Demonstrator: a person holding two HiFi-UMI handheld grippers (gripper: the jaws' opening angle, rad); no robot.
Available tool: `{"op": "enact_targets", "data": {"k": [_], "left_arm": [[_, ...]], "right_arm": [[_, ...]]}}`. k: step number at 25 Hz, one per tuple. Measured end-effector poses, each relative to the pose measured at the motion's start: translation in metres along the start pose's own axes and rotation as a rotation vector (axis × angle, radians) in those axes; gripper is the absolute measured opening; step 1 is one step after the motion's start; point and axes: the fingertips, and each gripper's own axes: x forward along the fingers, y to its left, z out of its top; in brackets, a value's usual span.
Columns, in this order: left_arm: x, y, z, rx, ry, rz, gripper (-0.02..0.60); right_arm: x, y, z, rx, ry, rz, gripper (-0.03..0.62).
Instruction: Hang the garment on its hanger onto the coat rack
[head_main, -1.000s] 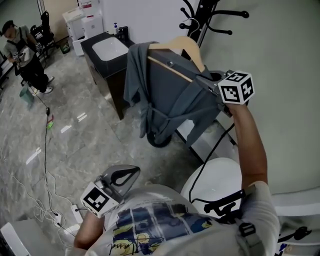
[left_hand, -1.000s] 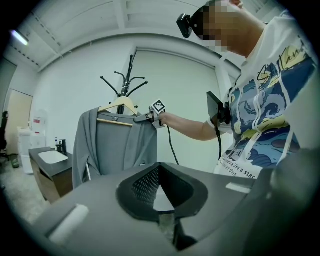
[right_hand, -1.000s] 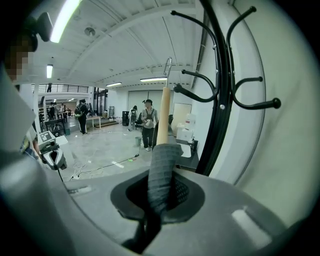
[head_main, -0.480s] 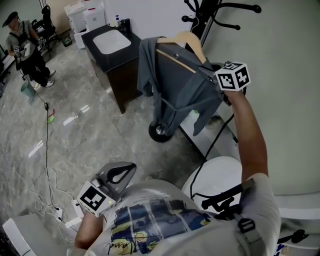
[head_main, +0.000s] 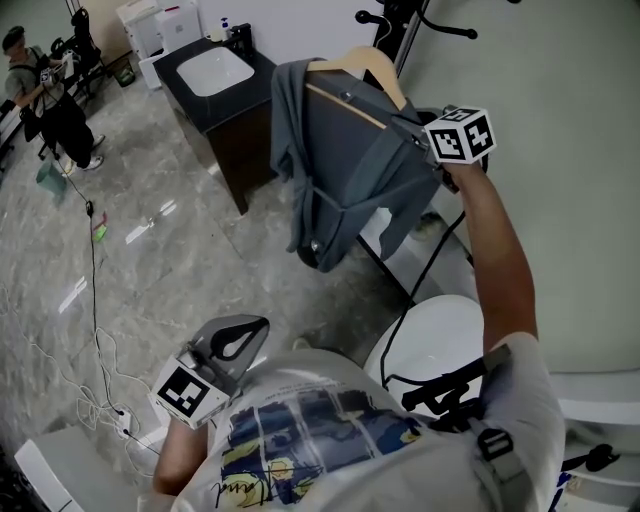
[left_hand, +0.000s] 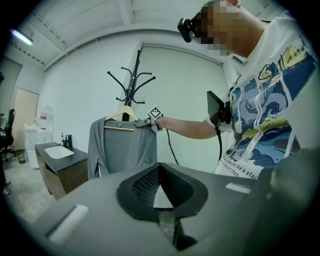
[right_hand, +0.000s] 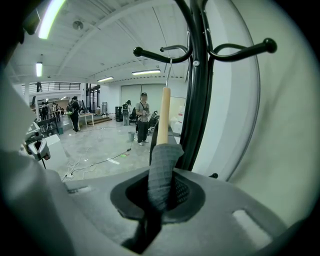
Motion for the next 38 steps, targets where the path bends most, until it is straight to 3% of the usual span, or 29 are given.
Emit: {"op": "enact_targets", "data": {"k": [10, 14, 23, 28, 34, 38], "left_arm": [[-0.024, -0.009, -0.006, -0.018, 0.001, 0.003, 0.003], [-0.039, -0.019, -0.011, -0.015, 0.003, -0.015, 0.002], [-0.078, -0.040, -0.028, -0.019, 0.010, -0.066, 0.002], [-0.105, -0.052, -0.033, -0.012, -0.003, -0.100, 0.003], [-0.140, -0.072, -0.044, -0.015, -0.008, -0.158, 0.003], [-0.157, -0.084, -0.052, -0.005, -0.002, -0.186, 0.003]], "right_arm": [[-0.006, 0.000, 0.001, -0.025, -0.052, -0.047, 0.081], [-0.023, 0.002, 0.001, -0.011, -0.071, -0.095, 0.130], [-0.081, 0.027, -0.016, 0.025, -0.100, -0.245, 0.149], [-0.108, 0.072, -0.037, 0.032, -0.081, -0.311, 0.149], [-0.132, 0.170, -0.069, 0.038, -0.063, -0.330, 0.131], [-0.141, 0.240, -0.088, 0.055, -0.078, -0.306, 0.062]]}}
